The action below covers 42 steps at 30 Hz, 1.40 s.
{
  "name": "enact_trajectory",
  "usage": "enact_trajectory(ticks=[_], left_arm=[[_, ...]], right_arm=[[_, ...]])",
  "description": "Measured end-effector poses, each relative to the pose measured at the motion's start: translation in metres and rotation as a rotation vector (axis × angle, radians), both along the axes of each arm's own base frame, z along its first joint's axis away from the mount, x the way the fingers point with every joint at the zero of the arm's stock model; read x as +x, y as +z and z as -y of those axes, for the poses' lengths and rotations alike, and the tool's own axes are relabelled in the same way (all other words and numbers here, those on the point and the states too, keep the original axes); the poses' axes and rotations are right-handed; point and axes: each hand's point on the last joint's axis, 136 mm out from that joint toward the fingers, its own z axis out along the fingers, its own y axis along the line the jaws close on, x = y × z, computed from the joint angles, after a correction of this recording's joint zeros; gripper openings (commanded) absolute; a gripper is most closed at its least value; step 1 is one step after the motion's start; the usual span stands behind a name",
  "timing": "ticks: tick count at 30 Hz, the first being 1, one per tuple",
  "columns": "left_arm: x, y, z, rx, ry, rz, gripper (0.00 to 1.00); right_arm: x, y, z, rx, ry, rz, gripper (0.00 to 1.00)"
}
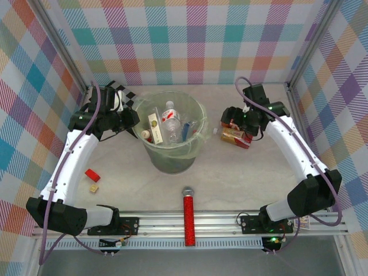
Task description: Put the plastic bottles in the bin
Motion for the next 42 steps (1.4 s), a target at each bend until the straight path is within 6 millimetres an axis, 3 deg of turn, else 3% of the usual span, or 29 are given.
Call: enact_trajectory(ticks=[6,12,18,27,37,42], left_arm=[[0.000,0.000,0.000,0.000,0.000,0.000,0.13],[0.000,0.000,0.000,-0.002,0.002,0.000,0.13],[0.000,0.000,0.000,-0.002,0.003,0.000,0.13],[0.000,0.000,0.000,-0.002,0.003,0.001,0.13],[0.001,0.000,0.000,-0.005,0.006,0.003,0.13],[0.001,0.000,0.000,-0.005,0.006,0.003,0.13]], right_arm=[[-0.001,-0.018,0.028,0.070,-0.324,-0.001,0.99],[-0.006,-0.052,0.054,0.190,-0.659,-0.055,0.99],[-0.005,-0.080,0.061,0.294,-0.889,-0.139,0.99],[0.006,-0.115,0.054,0.362,-1.025,-0.221,0.99],[0.025,-0.152,0.059,0.312,-1.063,-0.235,1.00],[0.042,-0.165,0.060,0.317,-1.062,-0.211,0.93]])
